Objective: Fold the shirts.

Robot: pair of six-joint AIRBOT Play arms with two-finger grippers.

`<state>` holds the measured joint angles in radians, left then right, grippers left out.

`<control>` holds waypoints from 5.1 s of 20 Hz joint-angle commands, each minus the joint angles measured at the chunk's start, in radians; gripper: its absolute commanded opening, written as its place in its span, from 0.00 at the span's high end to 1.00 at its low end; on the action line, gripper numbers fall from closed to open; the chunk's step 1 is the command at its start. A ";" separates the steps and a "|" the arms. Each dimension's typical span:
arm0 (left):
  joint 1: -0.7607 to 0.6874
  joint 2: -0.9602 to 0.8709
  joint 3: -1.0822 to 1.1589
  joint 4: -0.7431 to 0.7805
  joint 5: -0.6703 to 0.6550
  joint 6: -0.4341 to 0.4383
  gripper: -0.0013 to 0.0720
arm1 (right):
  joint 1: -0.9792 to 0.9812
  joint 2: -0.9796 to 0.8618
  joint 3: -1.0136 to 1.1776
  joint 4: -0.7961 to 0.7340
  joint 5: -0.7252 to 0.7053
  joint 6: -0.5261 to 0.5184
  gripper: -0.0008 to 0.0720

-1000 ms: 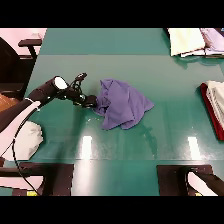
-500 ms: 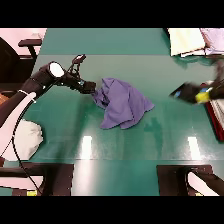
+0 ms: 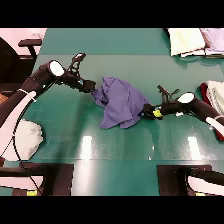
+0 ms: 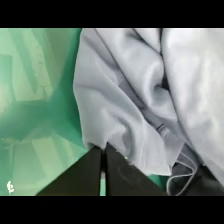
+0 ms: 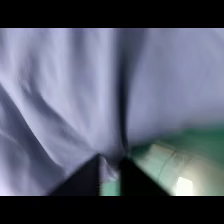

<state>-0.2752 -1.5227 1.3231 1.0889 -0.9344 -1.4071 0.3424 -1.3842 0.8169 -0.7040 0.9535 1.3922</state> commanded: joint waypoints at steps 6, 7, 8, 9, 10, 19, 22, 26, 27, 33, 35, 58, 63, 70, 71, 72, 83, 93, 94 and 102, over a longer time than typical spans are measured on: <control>0.000 0.006 0.002 0.365 0.006 -0.192 0.95 | -0.096 0.087 0.194 -0.313 0.052 0.062 0.97; 0.000 0.014 0.003 0.398 0.022 -0.216 0.95 | -0.124 0.129 0.225 -0.389 0.084 0.066 0.97; 0.000 0.023 0.005 0.418 0.047 -0.231 0.95 | -0.158 0.170 0.262 -0.466 0.117 0.066 0.97; 0.000 0.041 0.011 0.431 0.079 -0.250 0.95 | -0.182 0.209 0.294 -0.530 0.143 0.066 0.97; 0.000 0.066 0.011 0.441 0.123 -0.269 0.95 | -0.201 0.248 0.323 -0.578 0.160 0.066 0.97; 0.000 0.531 0.087 0.509 0.309 -0.202 0.95 | -0.314 0.525 0.604 -0.686 0.209 0.065 0.97; 0.000 0.673 0.235 0.509 0.252 -0.182 0.95 | -0.346 0.587 0.727 -0.686 0.218 0.065 0.97; 0.000 0.751 0.476 0.508 0.146 -0.181 0.95 | -0.391 0.624 0.895 -0.686 0.272 0.053 0.97; 0.000 0.755 0.531 0.508 0.128 -0.181 0.95 | -0.401 0.623 0.938 -0.686 0.288 0.053 0.97; 0.000 0.739 0.645 0.499 0.063 -0.147 0.95 | -0.412 0.477 1.242 -0.682 0.516 0.053 0.97; 0.000 0.679 0.635 0.510 -0.040 -0.120 0.95 | -0.362 0.402 1.280 -0.676 0.566 0.067 0.97; 0.209 -0.089 0.378 0.372 -0.287 -0.143 0.40 | -0.266 -0.322 1.091 -0.403 0.476 0.047 0.42; 0.284 0.110 0.047 0.320 -0.365 -0.078 0.40 | -0.351 -0.109 0.814 -0.323 0.518 0.000 0.42; 0.284 0.421 -0.581 0.037 -0.178 -0.085 0.40 | -0.349 0.174 0.451 -0.256 0.387 -0.036 0.42; 0.284 0.423 -0.628 0.011 -0.168 -0.084 0.40 | -0.348 0.196 0.428 -0.256 0.374 -0.035 0.42; 0.284 0.422 -0.666 -0.013 -0.150 -0.075 0.40 | -0.346 0.212 0.414 -0.255 0.375 -0.035 0.42; 0.188 0.422 -0.729 -0.200 0.053 0.008 0.92 | -0.373 0.269 0.398 -0.271 0.460 -0.035 0.42; 0.188 0.422 -0.609 -0.202 0.010 0.028 0.95 | -0.946 0.466 -0.230 -0.493 0.478 -0.016 0.42; 0.188 0.422 -0.609 -0.203 0.007 0.028 0.95 | -0.993 0.451 -0.274 -0.492 0.456 -0.016 0.42; 0.188 0.422 -0.609 -0.203 0.006 0.027 0.95 | -0.892 0.303 -0.349 -0.298 0.259 -0.051 0.43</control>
<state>-0.0868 -1.1019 0.7128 0.8860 -0.9268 -1.3788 -0.5991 -1.0451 0.4892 -1.0500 1.3212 1.3499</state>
